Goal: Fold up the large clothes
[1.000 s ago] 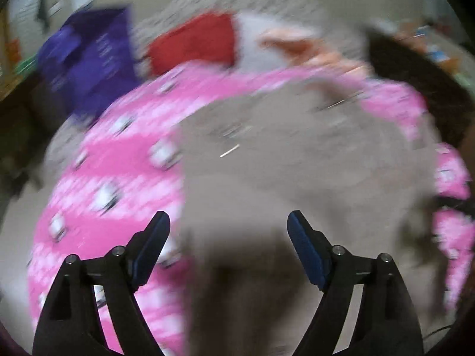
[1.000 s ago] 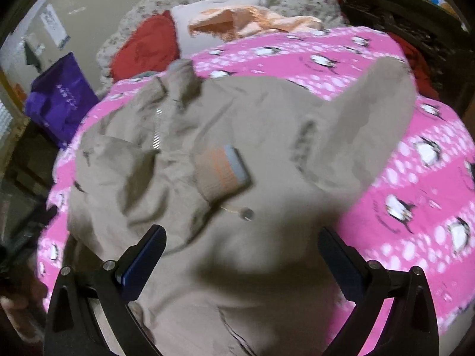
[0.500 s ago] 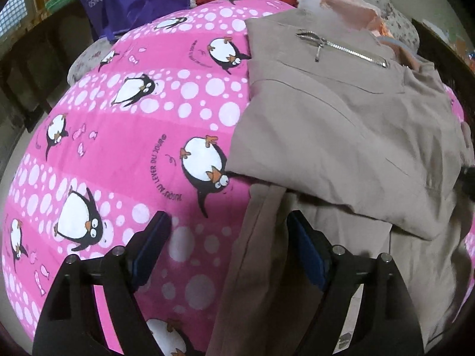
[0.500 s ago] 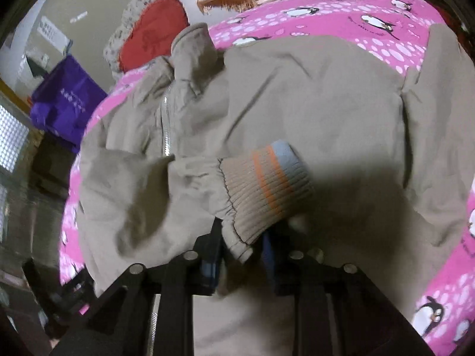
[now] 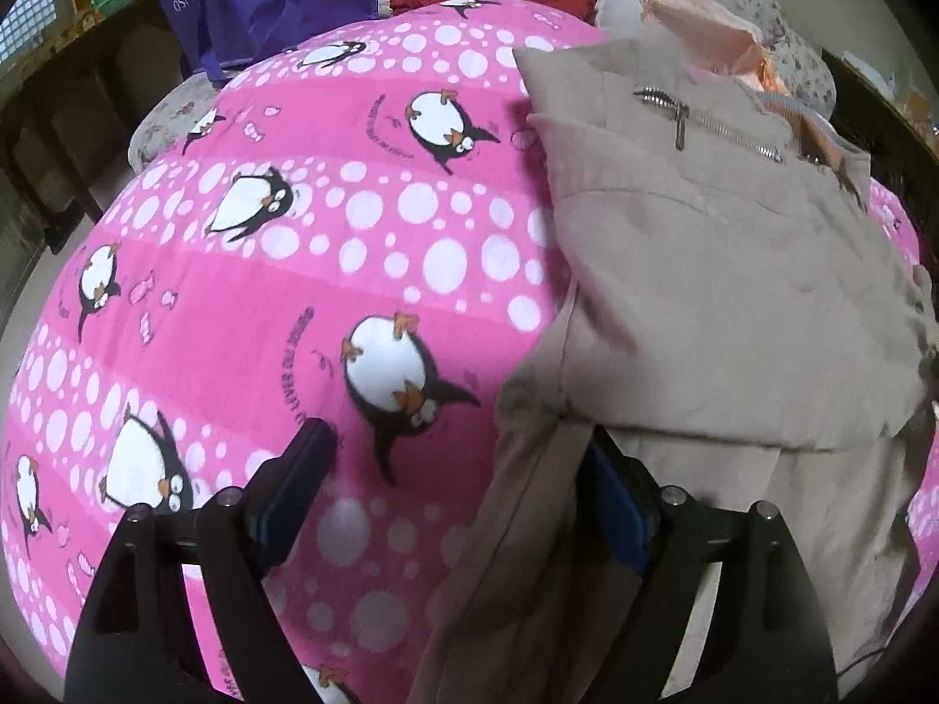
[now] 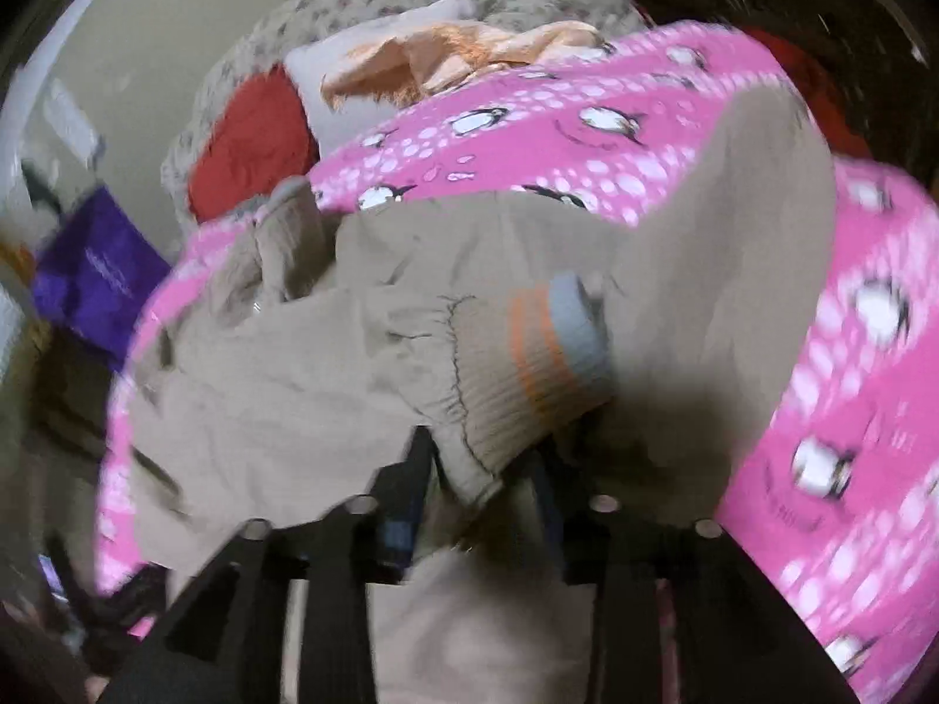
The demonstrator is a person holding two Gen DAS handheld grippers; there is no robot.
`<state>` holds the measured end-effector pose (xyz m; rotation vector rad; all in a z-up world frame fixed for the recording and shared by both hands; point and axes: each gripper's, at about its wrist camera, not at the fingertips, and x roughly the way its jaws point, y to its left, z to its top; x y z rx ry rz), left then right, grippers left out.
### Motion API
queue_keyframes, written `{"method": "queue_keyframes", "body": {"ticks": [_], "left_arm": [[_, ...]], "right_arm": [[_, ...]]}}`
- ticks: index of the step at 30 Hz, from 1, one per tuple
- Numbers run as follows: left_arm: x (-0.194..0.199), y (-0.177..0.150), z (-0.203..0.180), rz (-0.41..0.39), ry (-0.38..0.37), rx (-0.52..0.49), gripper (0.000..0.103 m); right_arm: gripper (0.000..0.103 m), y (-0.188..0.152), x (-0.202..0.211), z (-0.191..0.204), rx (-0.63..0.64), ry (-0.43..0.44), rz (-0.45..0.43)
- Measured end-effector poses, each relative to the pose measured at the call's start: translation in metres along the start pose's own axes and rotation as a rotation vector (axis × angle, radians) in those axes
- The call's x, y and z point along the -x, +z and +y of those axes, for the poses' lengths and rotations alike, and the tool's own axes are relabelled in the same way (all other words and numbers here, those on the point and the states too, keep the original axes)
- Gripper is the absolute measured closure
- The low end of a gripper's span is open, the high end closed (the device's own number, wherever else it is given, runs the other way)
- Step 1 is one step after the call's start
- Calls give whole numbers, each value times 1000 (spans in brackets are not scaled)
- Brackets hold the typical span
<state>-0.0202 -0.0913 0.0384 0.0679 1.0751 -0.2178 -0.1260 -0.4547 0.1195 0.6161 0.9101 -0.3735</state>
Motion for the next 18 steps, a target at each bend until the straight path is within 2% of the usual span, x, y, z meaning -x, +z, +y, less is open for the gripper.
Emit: {"method": "queue_keyframes", "body": {"ticks": [2, 4, 5, 8, 10, 12, 14, 16, 18], "left_arm": [[-4, 6, -1, 1, 11, -14, 20], [-4, 15, 6, -32, 21, 17, 19], [-1, 22, 18, -61, 7, 84, 19], [-4, 30, 53, -61, -17, 262, 20], [-9, 32, 71, -44, -39, 315, 20], [-7, 32, 74, -43, -63, 292, 19], [1, 32, 67, -43, -36, 214, 19], [14, 29, 62, -62, -5, 145, 19], [26, 27, 62, -85, 12, 118, 19]], "right_arm": [[37, -3, 11, -3, -11, -21, -30], [37, -8, 20, 5, 21, 1, -37], [37, -9, 23, 11, 47, 32, -20], [36, -15, 24, 34, 128, 75, 30], [35, -19, 29, 44, 159, 103, 24], [30, -19, 29, 49, 168, 108, 12], [30, -18, 30, 47, 172, 82, 0], [29, -18, 29, 38, 174, 23, -10], [29, -16, 26, 26, 165, -27, -4]]}}
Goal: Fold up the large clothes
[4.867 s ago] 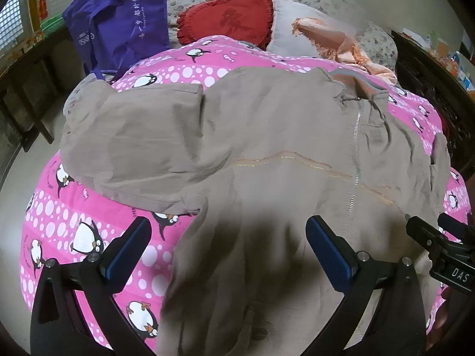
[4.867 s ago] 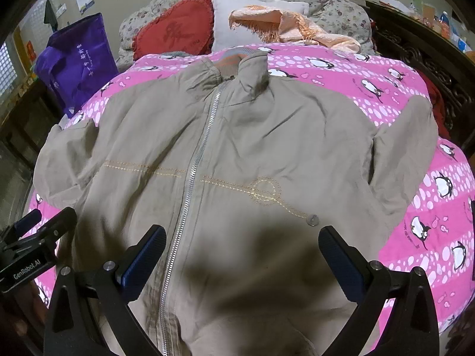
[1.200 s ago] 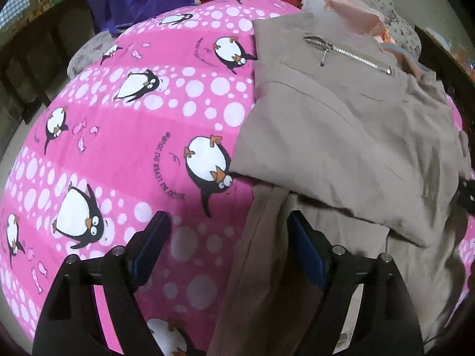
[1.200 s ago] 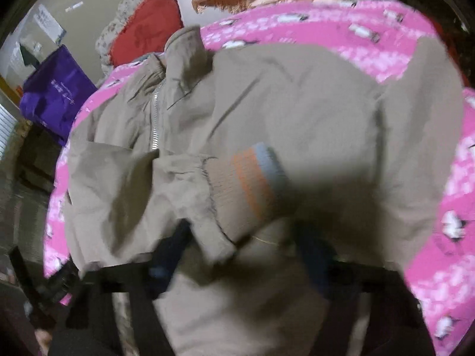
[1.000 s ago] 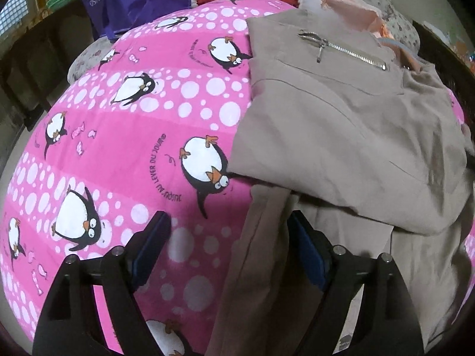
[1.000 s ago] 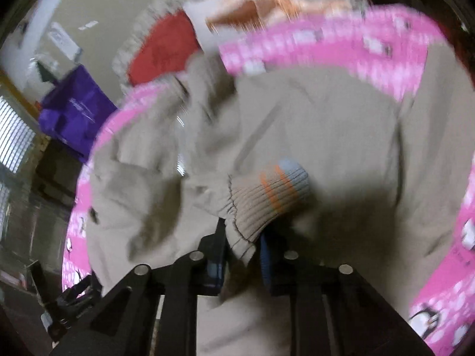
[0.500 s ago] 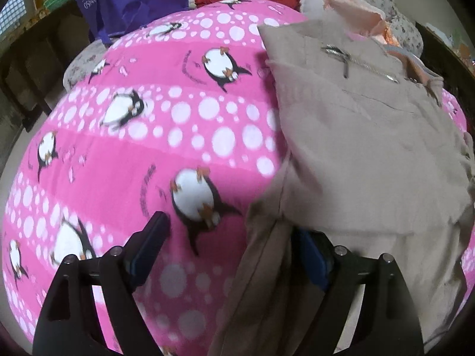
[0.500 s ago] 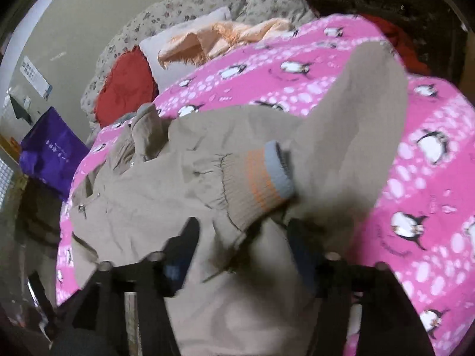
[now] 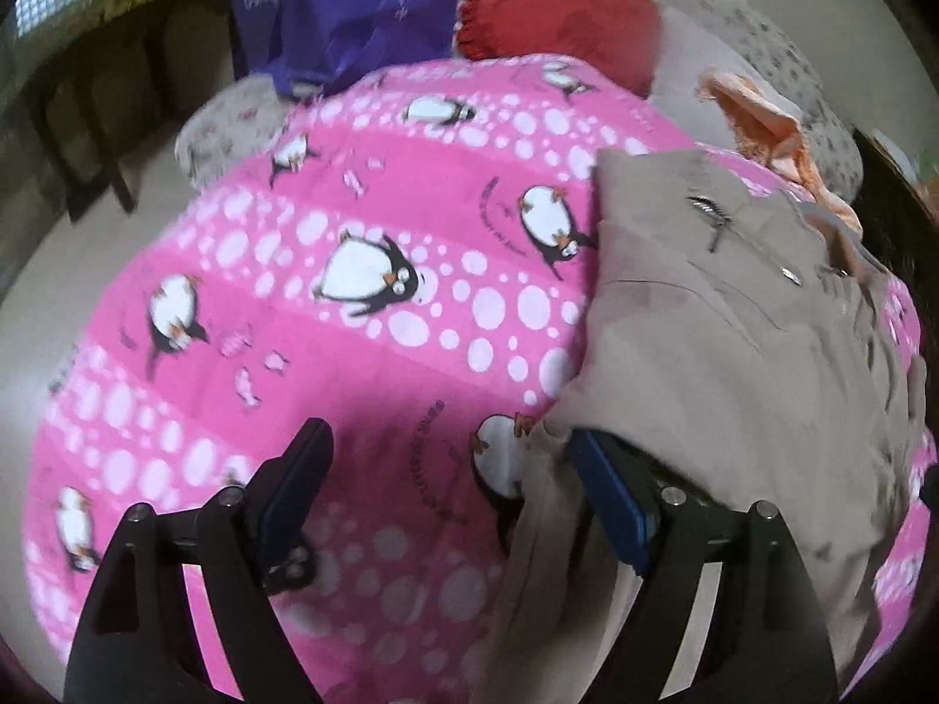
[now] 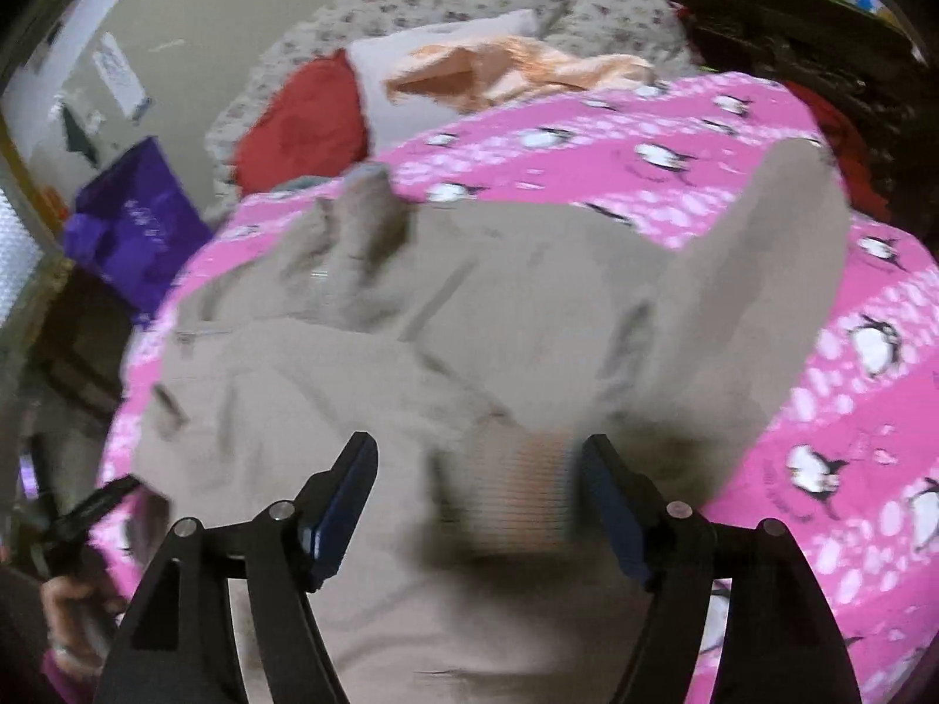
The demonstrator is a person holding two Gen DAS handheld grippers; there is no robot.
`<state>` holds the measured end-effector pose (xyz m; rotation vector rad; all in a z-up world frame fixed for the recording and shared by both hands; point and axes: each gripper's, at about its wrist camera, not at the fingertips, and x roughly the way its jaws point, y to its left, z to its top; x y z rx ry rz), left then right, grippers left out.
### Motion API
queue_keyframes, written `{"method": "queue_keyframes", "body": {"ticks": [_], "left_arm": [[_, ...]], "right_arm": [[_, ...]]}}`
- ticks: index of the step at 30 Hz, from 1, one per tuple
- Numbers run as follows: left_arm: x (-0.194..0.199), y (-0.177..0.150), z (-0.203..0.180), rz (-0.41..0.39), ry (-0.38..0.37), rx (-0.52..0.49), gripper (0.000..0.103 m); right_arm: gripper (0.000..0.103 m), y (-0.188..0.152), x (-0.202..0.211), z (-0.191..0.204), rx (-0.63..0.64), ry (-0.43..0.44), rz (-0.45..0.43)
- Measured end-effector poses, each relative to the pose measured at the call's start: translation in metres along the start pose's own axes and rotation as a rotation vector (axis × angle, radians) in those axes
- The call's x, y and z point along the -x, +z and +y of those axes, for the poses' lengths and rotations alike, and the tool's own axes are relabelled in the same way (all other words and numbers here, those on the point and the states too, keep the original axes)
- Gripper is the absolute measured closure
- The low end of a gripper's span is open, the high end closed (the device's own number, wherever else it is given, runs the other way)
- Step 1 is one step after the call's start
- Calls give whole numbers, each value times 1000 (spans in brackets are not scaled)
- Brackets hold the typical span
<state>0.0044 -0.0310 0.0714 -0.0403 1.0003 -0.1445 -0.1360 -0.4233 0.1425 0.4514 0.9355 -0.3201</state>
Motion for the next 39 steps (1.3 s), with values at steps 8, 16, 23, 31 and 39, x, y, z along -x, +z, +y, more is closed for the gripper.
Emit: {"method": "queue_keyframes", "body": {"ticks": [8, 16, 23, 31, 39], "left_arm": [[26, 11, -11, -85, -7, -12, 19], [-14, 2, -66, -3, 7, -109, 19], [-25, -12, -81, 27, 41, -165, 19], [-20, -19, -81, 31, 53, -161, 19], [-4, -23, -82, 11, 56, -186, 19]], "right_arm": [[29, -3, -41, 6, 125, 19, 81], [103, 8, -35, 21, 244, -118, -52], [73, 13, -28, 5, 126, 3, 21], [41, -26, -40, 38, 304, -104, 77], [40, -24, -28, 31, 251, -128, 56]]}}
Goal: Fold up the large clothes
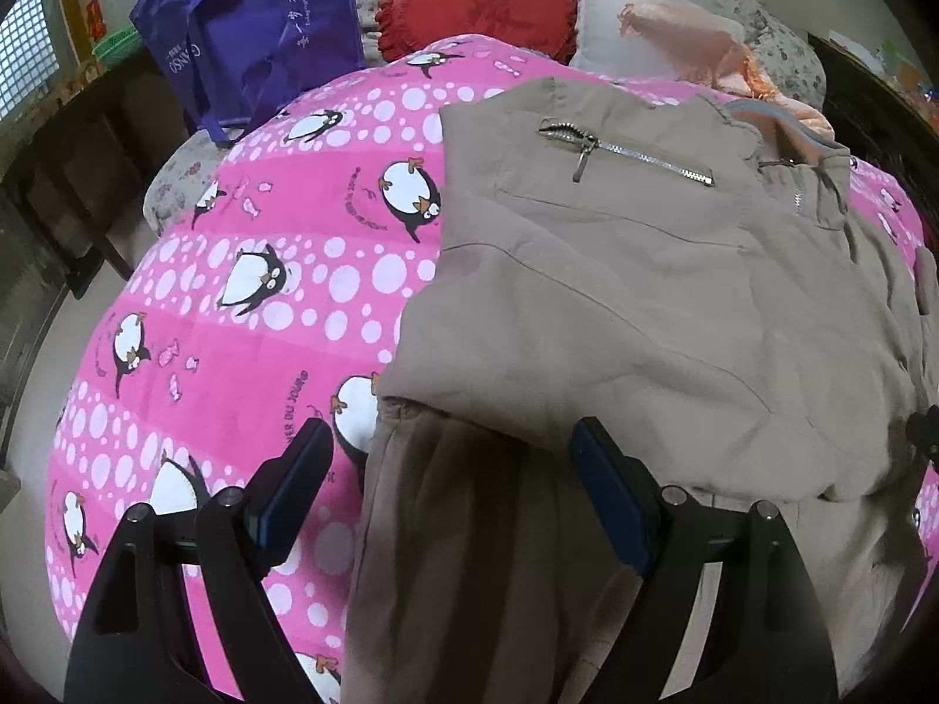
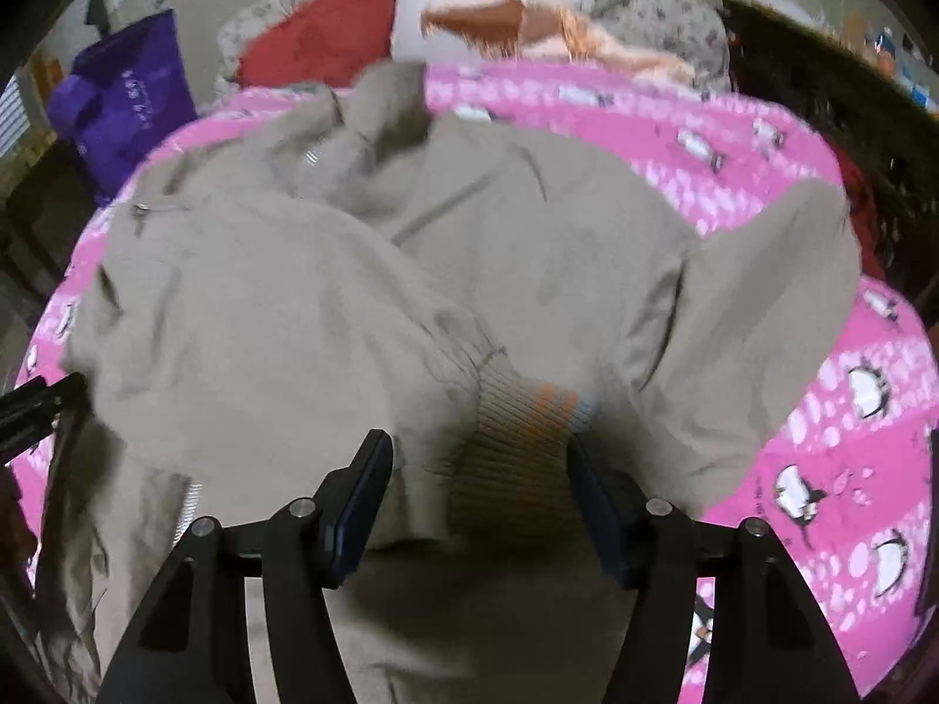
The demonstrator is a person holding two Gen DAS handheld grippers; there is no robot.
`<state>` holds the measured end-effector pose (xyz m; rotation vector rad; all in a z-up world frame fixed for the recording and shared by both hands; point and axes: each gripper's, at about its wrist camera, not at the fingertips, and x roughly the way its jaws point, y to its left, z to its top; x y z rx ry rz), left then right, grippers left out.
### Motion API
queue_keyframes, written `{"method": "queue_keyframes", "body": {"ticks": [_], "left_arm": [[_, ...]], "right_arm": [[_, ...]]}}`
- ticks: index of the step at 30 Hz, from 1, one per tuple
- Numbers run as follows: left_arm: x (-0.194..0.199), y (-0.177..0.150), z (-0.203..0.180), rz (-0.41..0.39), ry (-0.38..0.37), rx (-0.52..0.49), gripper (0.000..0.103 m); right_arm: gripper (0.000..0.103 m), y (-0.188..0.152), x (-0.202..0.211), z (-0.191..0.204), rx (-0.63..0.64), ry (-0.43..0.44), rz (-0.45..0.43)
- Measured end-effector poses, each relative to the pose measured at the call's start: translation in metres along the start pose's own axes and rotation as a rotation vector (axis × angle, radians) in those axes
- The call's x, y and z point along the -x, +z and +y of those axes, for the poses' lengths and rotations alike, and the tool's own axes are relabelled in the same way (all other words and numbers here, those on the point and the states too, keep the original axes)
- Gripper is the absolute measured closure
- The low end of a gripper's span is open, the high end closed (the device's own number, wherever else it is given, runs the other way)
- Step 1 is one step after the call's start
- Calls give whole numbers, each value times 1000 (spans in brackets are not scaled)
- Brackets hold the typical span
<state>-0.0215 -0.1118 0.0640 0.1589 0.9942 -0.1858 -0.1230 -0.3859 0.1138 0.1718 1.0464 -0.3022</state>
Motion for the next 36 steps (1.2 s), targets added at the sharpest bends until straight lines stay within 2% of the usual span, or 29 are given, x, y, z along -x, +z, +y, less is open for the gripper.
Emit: {"method": "queue_keyframes", "body": {"ticks": [4, 9, 16, 21, 25, 31, 36], "left_arm": [[5, -2, -3, -1, -22, 14, 19], [14, -2, -11, -10, -36, -5, 19], [27, 3, -24, -29, -87, -1, 19], [25, 6, -40, -21, -143, 1, 19], [14, 7, -61, 12, -129, -47, 19], [5, 5, -79, 34, -141, -67, 19], [4, 0, -85, 40, -151, -80, 19]], "right_arm": [[37, -7, 13, 3, 8, 26, -23], [38, -19, -2, 0, -3, 14, 34], [37, -20, 15, -5, -46, 52, -10], [37, -17, -5, -5, -42, 29, 31], [37, -20, -19, -9, -54, 40, 69], [34, -17, -1, -36, -105, 100, 34], [31, 1, 13, -91, -217, 89, -24]]}}
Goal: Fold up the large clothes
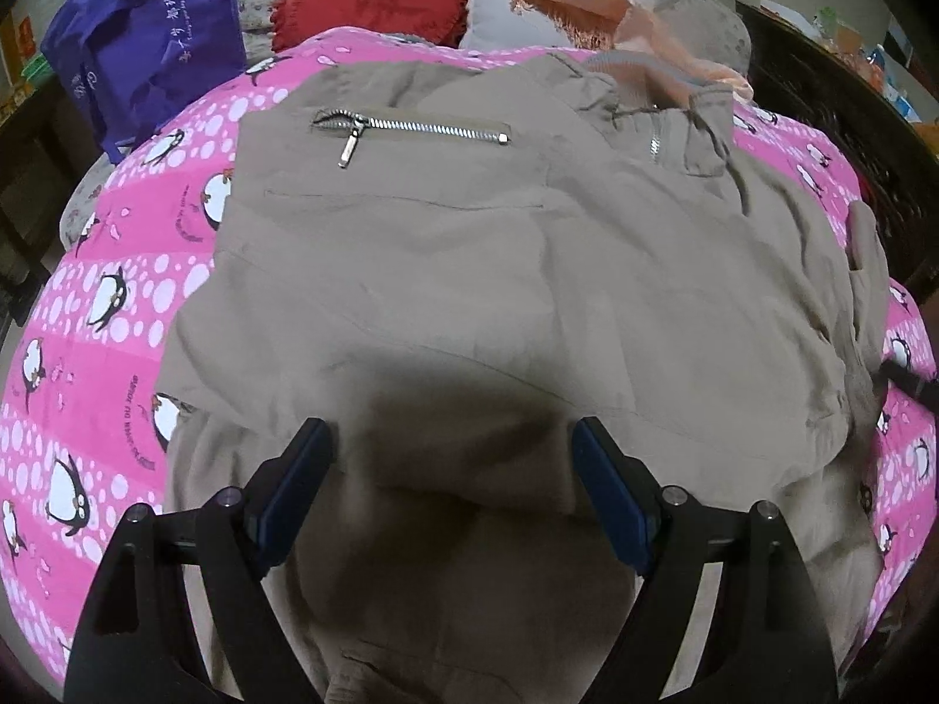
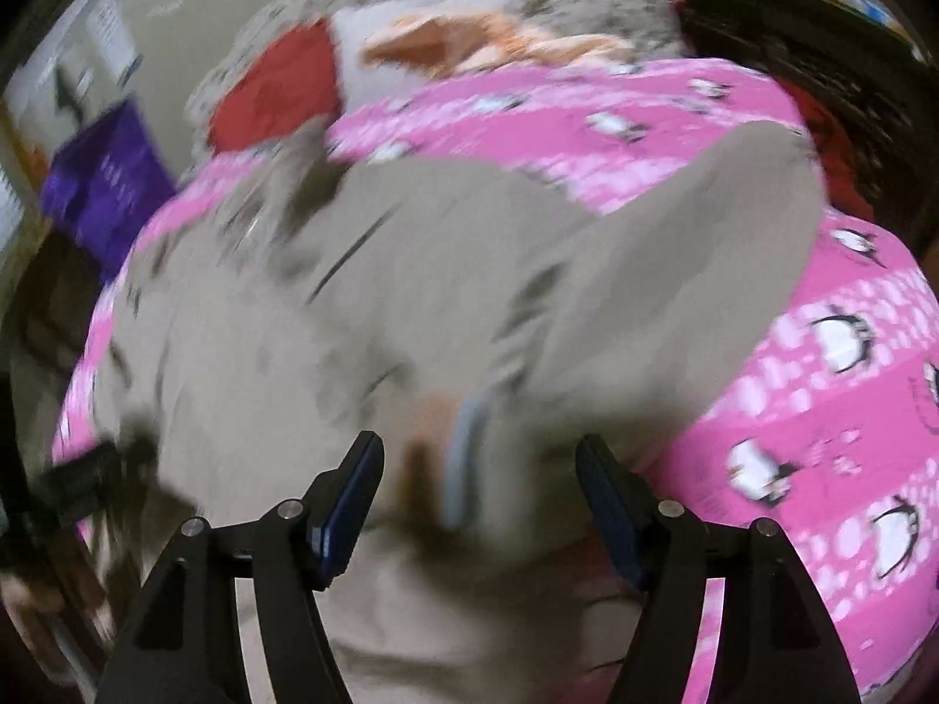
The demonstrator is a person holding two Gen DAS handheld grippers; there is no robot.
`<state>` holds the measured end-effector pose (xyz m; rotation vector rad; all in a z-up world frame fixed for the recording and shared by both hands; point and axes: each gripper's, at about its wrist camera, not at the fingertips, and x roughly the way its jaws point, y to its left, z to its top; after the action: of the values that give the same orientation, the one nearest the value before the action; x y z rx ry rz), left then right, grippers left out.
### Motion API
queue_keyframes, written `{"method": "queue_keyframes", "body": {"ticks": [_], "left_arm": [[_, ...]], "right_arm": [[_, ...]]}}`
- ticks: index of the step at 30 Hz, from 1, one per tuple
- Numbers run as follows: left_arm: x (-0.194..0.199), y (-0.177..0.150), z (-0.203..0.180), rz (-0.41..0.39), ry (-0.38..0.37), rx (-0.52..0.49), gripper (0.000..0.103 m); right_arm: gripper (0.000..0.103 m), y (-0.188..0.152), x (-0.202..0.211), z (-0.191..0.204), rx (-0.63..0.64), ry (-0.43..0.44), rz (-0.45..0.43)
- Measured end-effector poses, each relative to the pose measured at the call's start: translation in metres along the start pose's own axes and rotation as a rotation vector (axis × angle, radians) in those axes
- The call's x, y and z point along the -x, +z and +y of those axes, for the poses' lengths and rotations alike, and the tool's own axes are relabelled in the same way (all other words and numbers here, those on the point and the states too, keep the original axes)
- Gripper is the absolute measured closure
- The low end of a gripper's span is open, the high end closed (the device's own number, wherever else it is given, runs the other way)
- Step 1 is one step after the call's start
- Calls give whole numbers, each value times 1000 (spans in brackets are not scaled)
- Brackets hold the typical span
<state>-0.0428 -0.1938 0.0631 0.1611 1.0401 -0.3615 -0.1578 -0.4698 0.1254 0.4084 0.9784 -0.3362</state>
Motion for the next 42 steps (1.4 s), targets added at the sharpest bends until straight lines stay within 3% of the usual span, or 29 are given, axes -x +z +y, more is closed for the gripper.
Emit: {"method": "queue_keyframes", "body": {"ticks": [13, 15, 19, 22, 26, 28, 29, 30, 33, 36, 42], "left_arm": [[2, -3, 9, 15, -8, 36, 19], [1, -3, 11, 21, -7, 43, 19], [0, -3, 15, 30, -9, 63, 19], [-2, -3, 15, 38, 3, 64, 19], [-6, -2, 15, 57, 16, 73, 19], [-8, -1, 14, 67, 22, 78, 19], [-9, -1, 13, 69, 24, 79, 19], [-9, -1, 13, 71, 27, 78, 19], [-9, 0, 10, 71, 34, 60, 19], [-8, 2, 12, 65, 30, 66, 19], [-7, -2, 14, 68, -17, 115, 19]], "right_arm": [[27, 81, -14, -146, -361, -100, -49], [27, 94, -16, -160, -385, -110, -72], [27, 109, -24, -197, -453, -208, -98], [27, 116, -33, -223, -506, -209, -105], [30, 129, -57, -231, -446, -198, -61], [37, 131, -66, -231, -423, -223, -58], [56, 133, -70, -232, -423, -228, -64], [95, 133, -73, -234, -435, -206, -71], [100, 128, -63, -240, -510, -75, -116], [101, 117, -20, -234, -507, 18, -210], [101, 76, 79, -232, -442, -10, -314]]}}
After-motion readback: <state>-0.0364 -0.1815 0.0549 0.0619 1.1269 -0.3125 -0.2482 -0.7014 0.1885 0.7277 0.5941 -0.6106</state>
